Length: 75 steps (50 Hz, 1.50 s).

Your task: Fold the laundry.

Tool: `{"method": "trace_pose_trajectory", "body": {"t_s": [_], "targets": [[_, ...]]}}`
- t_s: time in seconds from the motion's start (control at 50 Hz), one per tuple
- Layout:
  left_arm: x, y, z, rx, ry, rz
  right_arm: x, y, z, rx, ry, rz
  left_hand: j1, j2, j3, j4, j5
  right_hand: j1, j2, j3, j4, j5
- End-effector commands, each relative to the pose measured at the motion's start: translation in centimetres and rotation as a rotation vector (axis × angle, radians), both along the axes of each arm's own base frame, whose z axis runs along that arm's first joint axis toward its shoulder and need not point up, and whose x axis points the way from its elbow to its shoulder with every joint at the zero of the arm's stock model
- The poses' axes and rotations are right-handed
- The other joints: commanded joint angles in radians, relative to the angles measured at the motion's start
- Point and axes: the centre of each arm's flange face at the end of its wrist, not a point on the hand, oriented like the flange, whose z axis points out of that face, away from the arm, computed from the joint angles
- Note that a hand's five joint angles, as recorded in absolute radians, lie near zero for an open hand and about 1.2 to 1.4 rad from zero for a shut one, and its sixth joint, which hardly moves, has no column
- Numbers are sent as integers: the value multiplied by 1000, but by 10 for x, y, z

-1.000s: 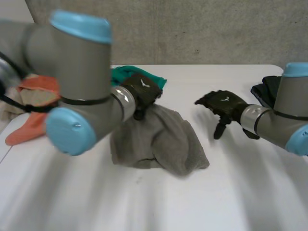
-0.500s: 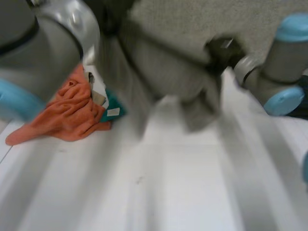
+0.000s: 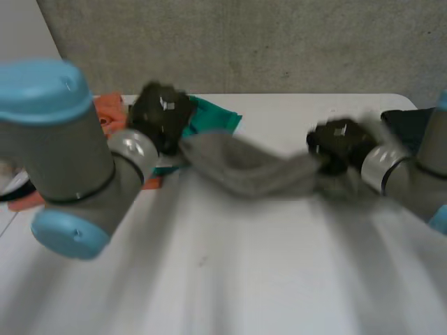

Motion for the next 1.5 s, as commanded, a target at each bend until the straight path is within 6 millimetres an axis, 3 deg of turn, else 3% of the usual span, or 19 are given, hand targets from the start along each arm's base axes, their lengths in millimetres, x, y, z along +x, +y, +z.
{"method": "trace_pose_trajectory", "body": {"t_s": [0.02,0.08,0.16,0.24,0.36,0.46,0.56,0.8,1.04,1.08,1.14,1.26,1.28,1.34,1.36,1.4,1.42,1.5], "targets": [[6,8,-18,67,30,12,-14,11,-39,121,153,-11,255,199,210,200,215,-436,-435,-441,-444,-454],[8,11,-8,59,56,14,-18,12,-33,143,128,-45,255,199,210,200,215,-502,-501,-507,-510,-520],[13,16,15,26,93,12,-32,12,3,119,41,-128,255,199,210,200,215,-538,-537,-542,-545,-555],[20,16,31,8,124,22,-63,17,35,135,-56,-263,255,199,210,200,215,-553,-552,-557,-560,-570],[23,14,42,3,158,15,-89,30,45,182,-79,-351,255,199,210,200,215,-497,-496,-501,-504,-514],[23,13,51,6,179,6,-98,32,34,173,18,-334,255,199,210,200,215,-497,-496,-501,-504,-514],[26,16,60,1,193,0,-104,12,21,114,133,-247,255,199,210,200,215,-394,-393,-399,-402,-411],[28,16,63,-4,194,-5,-94,-39,-26,173,251,-104,255,199,210,200,215,-362,-361,-366,-369,-379],[32,9,62,-7,192,6,-83,-60,-55,172,296,-51,255,199,210,200,215,-297,-296,-302,-305,-314],[33,9,62,-5,191,8,-84,-64,-58,169,296,-59,255,199,210,200,215,-224,-223,-229,-231,-241],[35,5,61,-6,191,14,-83,-70,-57,147,295,-67,255,199,210,200,215,440,441,436,433,423],[36,-17,52,-13,166,35,-85,-101,-11,-64,181,-213,255,199,210,200,215,490,491,486,483,473],[35,-30,60,-63,172,42,-85,-112,14,-175,117,-262,255,199,210,200,215,490,491,486,483,473],[34,-53,82,-180,201,65,-89,-128,58,-353,3,-341,255,199,210,200,215,490,491,486,483,473],[36,-66,106,-280,237,89,-92,-136,90,-484,-77,-392,255,199,210,200,215,490,491,486,483,473],[40,-79,135,-391,292,127,-92,-139,122,-607,-161,-428,255,199,210,200,215,490,491,486,483,473],[46,-85,162,-488,355,156,-93,-140,151,-718,-237,-451,255,199,210,200,215,490,491,486,483,473],[55,-87,213,-661,505,188,-92,-133,193,-844,-332,-450,255,199,210,200,215,490,491,486,483,473]]}}
